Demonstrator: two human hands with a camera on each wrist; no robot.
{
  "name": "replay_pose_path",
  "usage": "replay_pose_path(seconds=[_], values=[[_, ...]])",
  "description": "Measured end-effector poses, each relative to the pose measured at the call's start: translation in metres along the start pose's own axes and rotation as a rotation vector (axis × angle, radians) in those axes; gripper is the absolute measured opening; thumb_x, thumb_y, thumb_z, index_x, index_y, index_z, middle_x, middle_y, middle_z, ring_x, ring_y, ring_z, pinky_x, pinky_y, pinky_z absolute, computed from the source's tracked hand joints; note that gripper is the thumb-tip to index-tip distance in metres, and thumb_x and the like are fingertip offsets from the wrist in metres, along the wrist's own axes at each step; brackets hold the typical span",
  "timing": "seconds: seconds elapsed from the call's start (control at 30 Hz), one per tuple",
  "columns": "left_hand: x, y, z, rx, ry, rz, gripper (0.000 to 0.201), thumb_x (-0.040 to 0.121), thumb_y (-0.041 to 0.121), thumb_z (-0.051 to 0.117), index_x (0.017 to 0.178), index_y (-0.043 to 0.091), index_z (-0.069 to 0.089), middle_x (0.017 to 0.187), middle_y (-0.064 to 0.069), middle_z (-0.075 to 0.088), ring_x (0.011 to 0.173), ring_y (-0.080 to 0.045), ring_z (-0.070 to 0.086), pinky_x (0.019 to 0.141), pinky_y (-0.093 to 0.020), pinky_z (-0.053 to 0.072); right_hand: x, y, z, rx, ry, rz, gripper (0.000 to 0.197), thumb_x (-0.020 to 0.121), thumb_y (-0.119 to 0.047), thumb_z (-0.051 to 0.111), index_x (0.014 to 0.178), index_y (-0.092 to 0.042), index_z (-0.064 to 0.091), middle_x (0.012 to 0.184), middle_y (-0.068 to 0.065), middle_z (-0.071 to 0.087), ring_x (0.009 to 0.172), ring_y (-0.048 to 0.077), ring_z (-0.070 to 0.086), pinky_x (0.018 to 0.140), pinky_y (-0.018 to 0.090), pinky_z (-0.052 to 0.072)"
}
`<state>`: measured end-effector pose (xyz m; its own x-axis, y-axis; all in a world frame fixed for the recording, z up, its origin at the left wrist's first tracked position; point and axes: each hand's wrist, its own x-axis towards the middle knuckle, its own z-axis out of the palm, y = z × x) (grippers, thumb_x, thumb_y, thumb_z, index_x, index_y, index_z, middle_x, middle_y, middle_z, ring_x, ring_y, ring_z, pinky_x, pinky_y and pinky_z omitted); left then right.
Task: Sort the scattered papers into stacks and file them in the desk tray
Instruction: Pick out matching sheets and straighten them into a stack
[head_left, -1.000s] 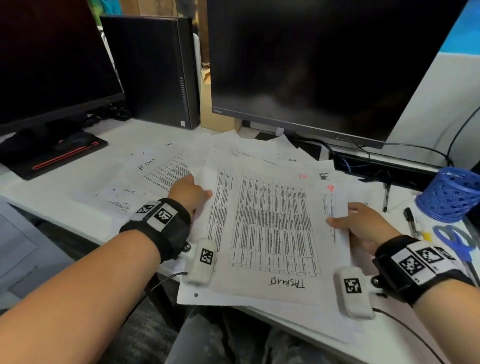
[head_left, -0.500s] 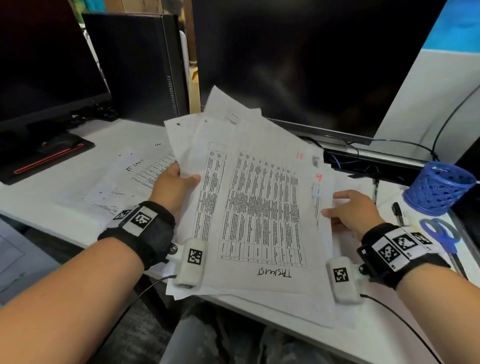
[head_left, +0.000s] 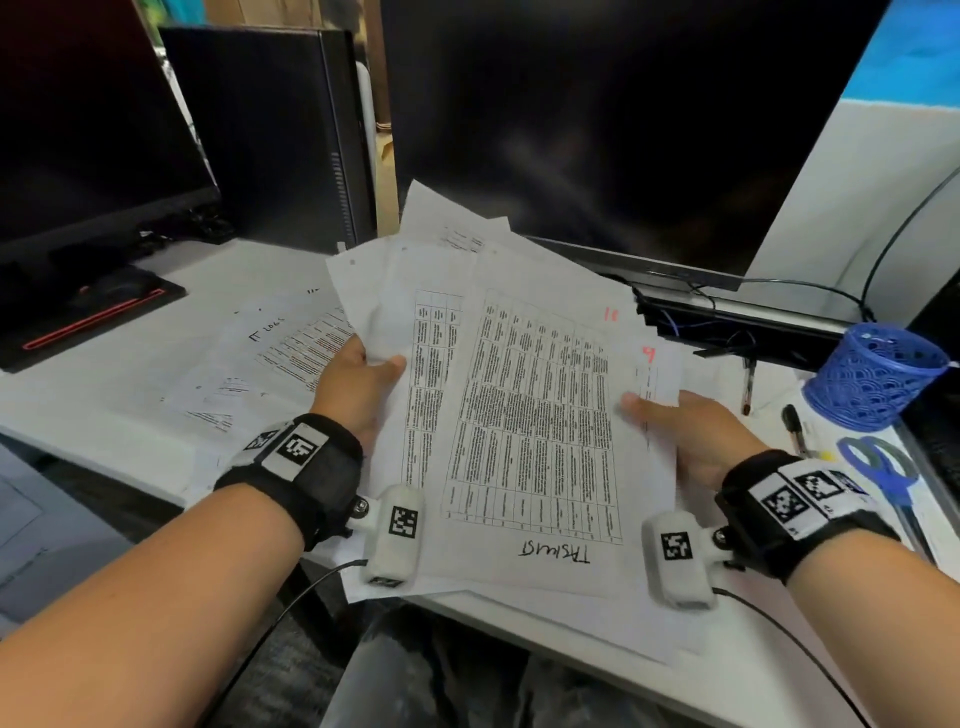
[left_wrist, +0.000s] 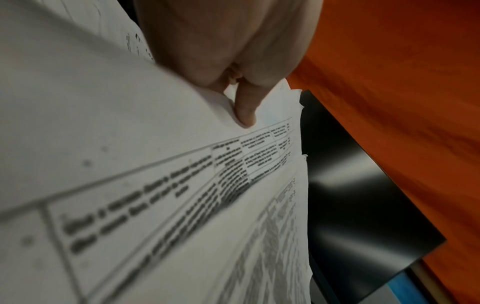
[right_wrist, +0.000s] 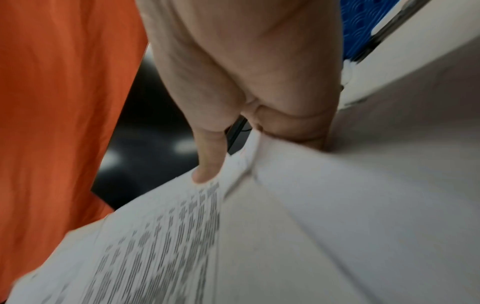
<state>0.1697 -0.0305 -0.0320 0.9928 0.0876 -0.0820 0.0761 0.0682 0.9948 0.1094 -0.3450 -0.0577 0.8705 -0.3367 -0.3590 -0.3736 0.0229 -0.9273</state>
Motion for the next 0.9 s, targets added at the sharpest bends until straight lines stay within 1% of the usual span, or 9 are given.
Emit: replay_pose_path(seconds=[0.07,0.23,0.43,0.5,0.6,0.7,0.8,0.87,0.9], values=[[-0.002,0.001,0.007,-0.002,-0.021,-0.005,0.028,0.090,0.003,0.056,0.113,0.019,0.061,0.107,-0.003,0.070,0.094,-0.018,0.068,0.079,-0.034,0.055,0.002,0.002,0.007,-0.106,-0.012,-0.050,0.056,0.065,-0.012,0.085,0.113,-0.011,0.056,0.110,0.002,0.069,0.091,0.022,0.067,0.078,0.035,0.055],[0.004,0.002,-0.001,-0.031,0.010,0.064,0.032,0.089,0.002,0.057,0.114,0.022,0.063,0.107,-0.001,0.072,0.097,-0.018,0.069,0.085,-0.037,0.054,0.012,-0.001,-0.004,-0.233,0.147,-0.086,0.065,0.062,-0.013,0.088,0.118,-0.004,0.058,0.113,0.009,0.067,0.102,0.028,0.064,0.091,0.043,0.052],[0.018,0.016,-0.035,-0.005,0.061,0.135,0.036,0.089,-0.001,0.054,0.110,0.026,0.065,0.108,0.000,0.072,0.100,-0.018,0.068,0.090,-0.037,0.052,0.006,-0.007,-0.052,-0.130,0.264,-0.219,0.024,0.084,-0.011,0.071,0.106,-0.007,0.065,0.096,0.007,0.068,0.067,0.013,0.064,0.056,0.022,0.050],[0.022,0.019,-0.046,0.034,0.078,0.136,0.035,0.089,-0.002,0.053,0.112,0.023,0.064,0.106,0.000,0.072,0.096,-0.014,0.069,0.082,-0.028,0.054,0.001,-0.013,-0.066,-0.084,0.317,-0.306,0.026,0.086,-0.011,0.067,0.112,-0.009,0.064,0.099,0.009,0.068,0.064,0.011,0.063,0.055,0.019,0.052],[0.024,0.024,-0.059,0.182,0.144,0.168,0.031,0.086,0.006,0.055,0.113,0.018,0.063,0.103,0.000,0.071,0.090,-0.013,0.069,0.069,-0.019,0.052,-0.003,-0.021,-0.087,0.068,0.359,-0.350,0.030,0.089,-0.012,0.063,0.119,-0.010,0.063,0.094,-0.001,0.072,0.063,0.004,0.067,0.072,0.023,0.056],[0.025,0.026,-0.066,0.278,0.166,0.184,0.023,0.089,0.009,0.053,0.110,0.017,0.059,0.088,0.005,0.066,0.074,-0.008,0.062,0.055,-0.008,0.047,-0.010,-0.039,-0.099,0.120,0.343,-0.371,0.021,0.094,-0.016,0.057,0.114,-0.009,0.061,0.067,-0.016,0.070,0.052,-0.008,0.062,0.046,0.008,0.047],[0.027,0.029,-0.066,0.326,0.132,0.168,0.024,0.092,0.010,0.053,0.114,0.016,0.057,0.086,0.008,0.061,0.072,-0.003,0.056,0.056,-0.013,0.042,-0.003,-0.055,-0.107,0.181,0.348,-0.399,0.028,0.089,-0.029,0.064,0.112,-0.013,0.065,0.075,-0.017,0.073,0.085,0.001,0.068,0.057,0.014,0.054],[0.029,0.030,-0.063,0.271,0.069,0.158,0.031,0.091,0.008,0.054,0.121,0.016,0.057,0.095,0.006,0.065,0.082,-0.006,0.061,0.062,-0.013,0.044,-0.002,-0.065,-0.109,0.137,0.372,-0.430,0.062,0.064,-0.059,0.076,0.106,-0.014,0.065,0.087,-0.011,0.075,0.097,0.010,0.067,0.072,0.022,0.057],[0.028,0.030,-0.060,0.268,0.038,0.157,0.030,0.092,0.006,0.053,0.120,0.018,0.057,0.096,0.008,0.065,0.082,-0.003,0.061,0.060,-0.009,0.045,-0.003,-0.071,-0.107,0.086,0.375,-0.443,0.080,0.055,-0.069,0.076,0.110,-0.011,0.064,0.089,-0.011,0.075,0.091,0.006,0.069,0.077,0.022,0.056]])
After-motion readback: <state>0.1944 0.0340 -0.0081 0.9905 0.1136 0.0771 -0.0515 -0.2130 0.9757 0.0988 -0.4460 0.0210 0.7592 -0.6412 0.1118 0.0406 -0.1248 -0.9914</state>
